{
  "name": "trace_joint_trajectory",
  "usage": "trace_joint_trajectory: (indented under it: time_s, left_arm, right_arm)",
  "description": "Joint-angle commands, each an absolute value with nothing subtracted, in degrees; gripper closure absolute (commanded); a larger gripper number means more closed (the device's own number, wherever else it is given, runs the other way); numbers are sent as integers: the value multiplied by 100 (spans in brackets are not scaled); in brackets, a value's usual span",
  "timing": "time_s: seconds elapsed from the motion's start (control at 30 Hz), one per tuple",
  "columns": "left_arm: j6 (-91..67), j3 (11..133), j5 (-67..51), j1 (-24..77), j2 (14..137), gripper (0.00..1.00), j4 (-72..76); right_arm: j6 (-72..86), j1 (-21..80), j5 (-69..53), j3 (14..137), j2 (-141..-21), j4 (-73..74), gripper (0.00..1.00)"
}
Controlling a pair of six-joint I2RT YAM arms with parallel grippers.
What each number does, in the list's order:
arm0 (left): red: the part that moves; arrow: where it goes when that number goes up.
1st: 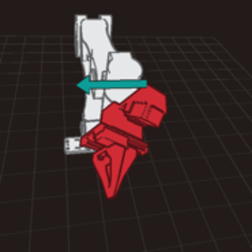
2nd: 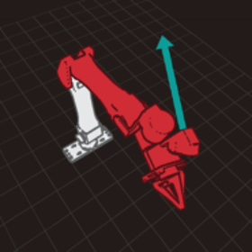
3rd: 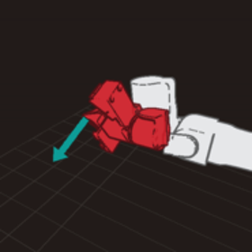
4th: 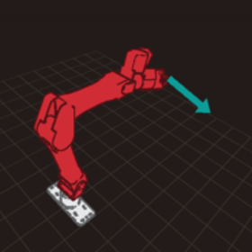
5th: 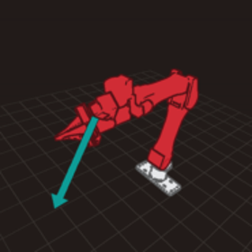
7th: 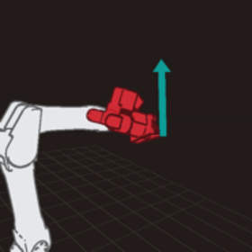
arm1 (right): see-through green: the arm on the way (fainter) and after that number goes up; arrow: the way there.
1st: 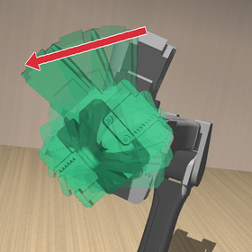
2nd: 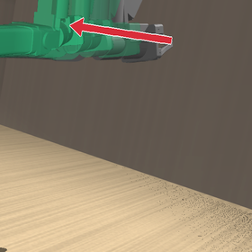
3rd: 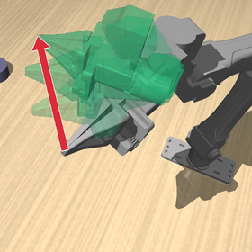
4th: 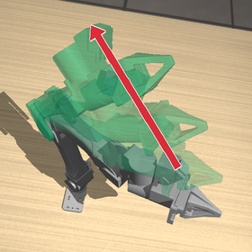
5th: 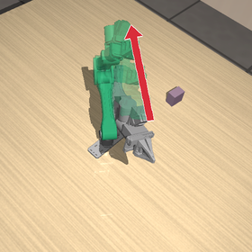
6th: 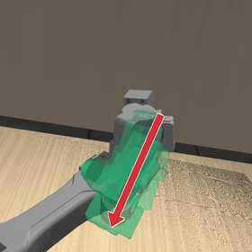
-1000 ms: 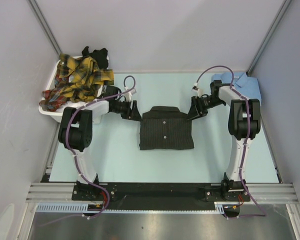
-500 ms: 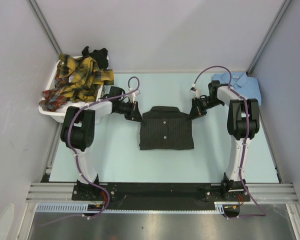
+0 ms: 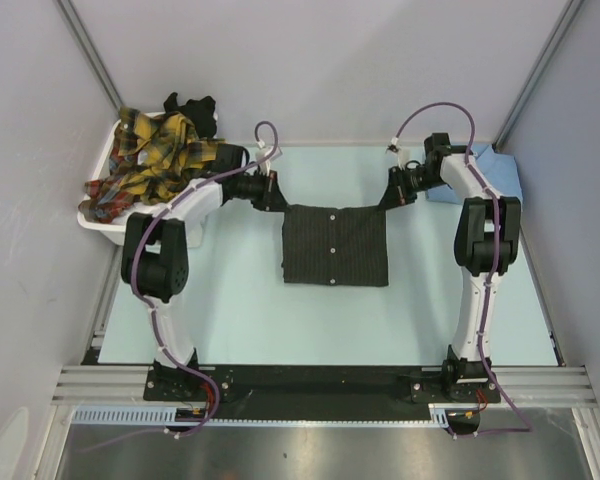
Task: Fold and stack the long sleeve shirts
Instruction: Fold the shirt
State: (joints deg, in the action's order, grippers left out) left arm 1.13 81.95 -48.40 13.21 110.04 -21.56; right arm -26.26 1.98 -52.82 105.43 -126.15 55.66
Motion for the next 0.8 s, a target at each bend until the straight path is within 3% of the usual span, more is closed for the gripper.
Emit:
trace_joint_trajectory:
  time_s: [0.0,0.27,0.57,0.67,0.7,0.77]
  left_arm:
    - [281,8920,-4597,1266,11662,100,-2180]
    - [70,9333,-4412,1125,12524,99,-1943]
    - [-158,9492,-4131,1107,12788,88,-1986]
    - [-45,9597,-4087,1073,12701,77,-2083]
    - [-9,9641,-4113,1064,12622,73,-2118]
    - [323,9720,-4245,1063,12272,67,-2118]
  right_arm:
    - [-2391,167,-5317,11414,-13199,5309,100]
    - [-1584,228,-5238,11988,-14062,4509,100]
    - [-1143,246,-5054,11813,-14186,4052,100]
    - [-958,229,-5115,11760,-14002,3990,74]
    - [-923,211,-5176,11725,-13905,3929,57]
    - [-695,115,-5264,11542,-13477,3771,48]
